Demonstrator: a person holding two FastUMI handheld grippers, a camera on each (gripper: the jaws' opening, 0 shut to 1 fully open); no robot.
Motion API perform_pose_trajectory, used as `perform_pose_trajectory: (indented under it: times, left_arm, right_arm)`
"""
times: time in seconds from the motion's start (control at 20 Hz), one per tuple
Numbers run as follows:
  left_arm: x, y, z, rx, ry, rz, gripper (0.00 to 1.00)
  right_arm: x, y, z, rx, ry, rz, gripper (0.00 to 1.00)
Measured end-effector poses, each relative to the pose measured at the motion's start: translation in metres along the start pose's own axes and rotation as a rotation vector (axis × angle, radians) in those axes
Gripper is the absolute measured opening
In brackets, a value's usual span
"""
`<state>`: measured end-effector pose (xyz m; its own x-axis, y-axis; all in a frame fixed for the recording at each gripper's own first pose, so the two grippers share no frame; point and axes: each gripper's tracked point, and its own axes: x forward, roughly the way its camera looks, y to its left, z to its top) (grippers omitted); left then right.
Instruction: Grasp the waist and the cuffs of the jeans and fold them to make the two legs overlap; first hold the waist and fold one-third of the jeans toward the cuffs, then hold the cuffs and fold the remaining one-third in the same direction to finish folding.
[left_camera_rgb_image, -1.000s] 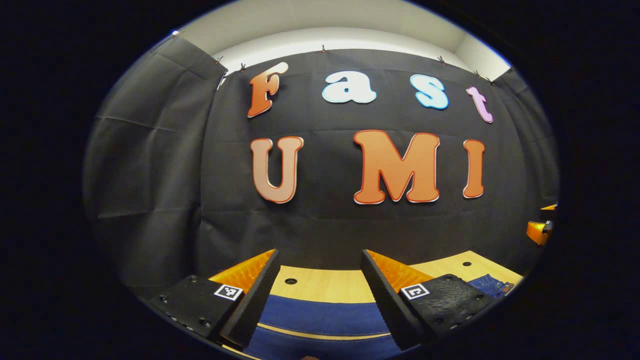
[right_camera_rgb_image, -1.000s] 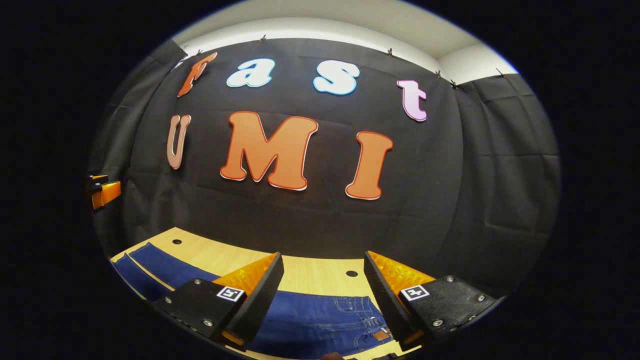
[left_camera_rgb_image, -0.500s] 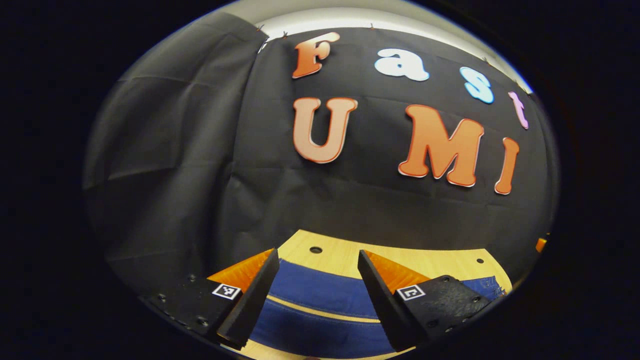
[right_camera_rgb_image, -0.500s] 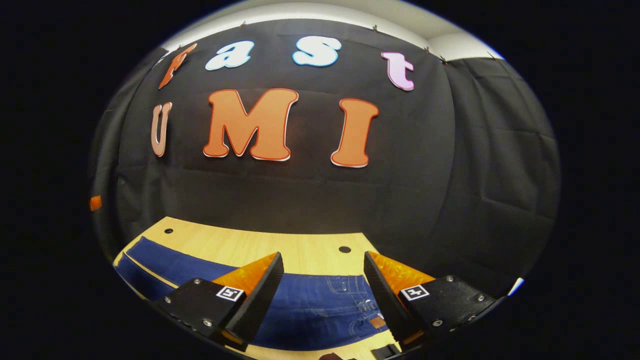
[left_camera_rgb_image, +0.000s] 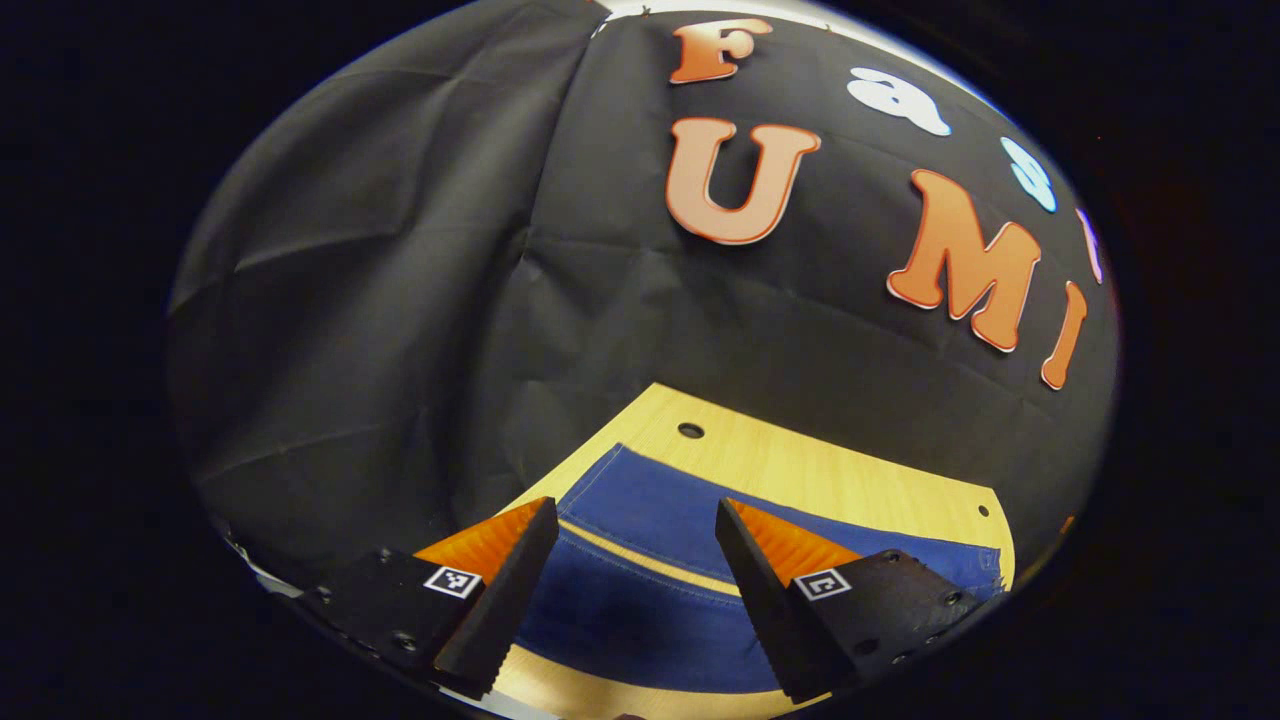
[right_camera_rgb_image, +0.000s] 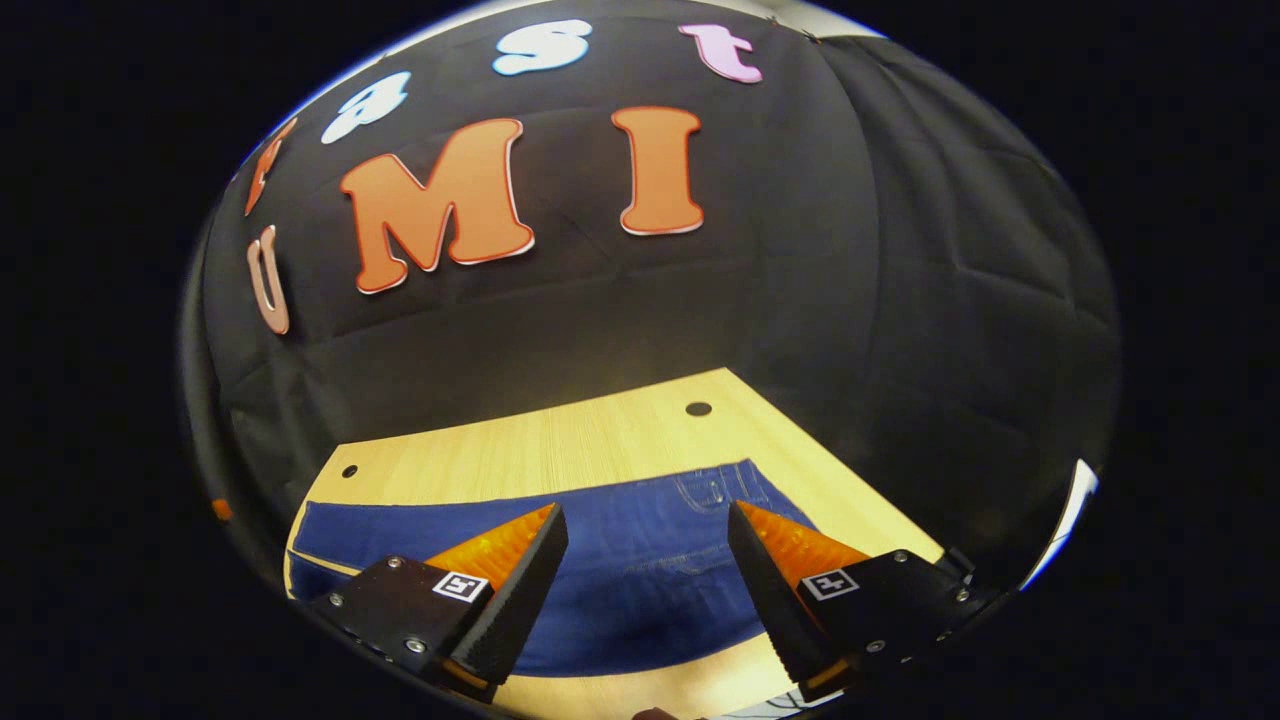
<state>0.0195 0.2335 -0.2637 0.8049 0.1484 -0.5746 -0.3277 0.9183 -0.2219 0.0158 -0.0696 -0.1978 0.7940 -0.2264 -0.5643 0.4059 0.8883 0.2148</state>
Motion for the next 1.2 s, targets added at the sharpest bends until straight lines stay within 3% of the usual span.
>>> perform_pose_trajectory:
  times: [0.25, 0.45, 0.75, 1.0, 1.2]
  left_arm:
    - [0.029, 0.051, -0.051, -0.105, 0.177, 0.02, 0.98]
    - [0.042, 0.071, -0.094, -0.218, 0.324, -0.01, 0.96]
    - [0.041, 0.093, -0.161, -0.434, 0.534, -0.02, 0.98]
    - [0.031, 0.104, -0.192, -0.663, 0.596, 0.043, 0.98]
    - [0.04, 0.109, -0.193, -0.758, 0.559, 0.064, 0.95]
  right_arm:
    - [0.006, 0.001, -0.059, 0.19, 0.201, -0.038, 0.97]
    - [0.005, 0.012, -0.092, 0.332, 0.287, -0.049, 0.98]
    - [0.006, -0.002, -0.119, 0.44, 0.373, -0.056, 0.98]
    - [0.029, -0.033, -0.146, 0.547, 0.478, -0.055, 0.98]
    - [0.04, -0.058, -0.159, 0.665, 0.522, -0.051, 0.98]
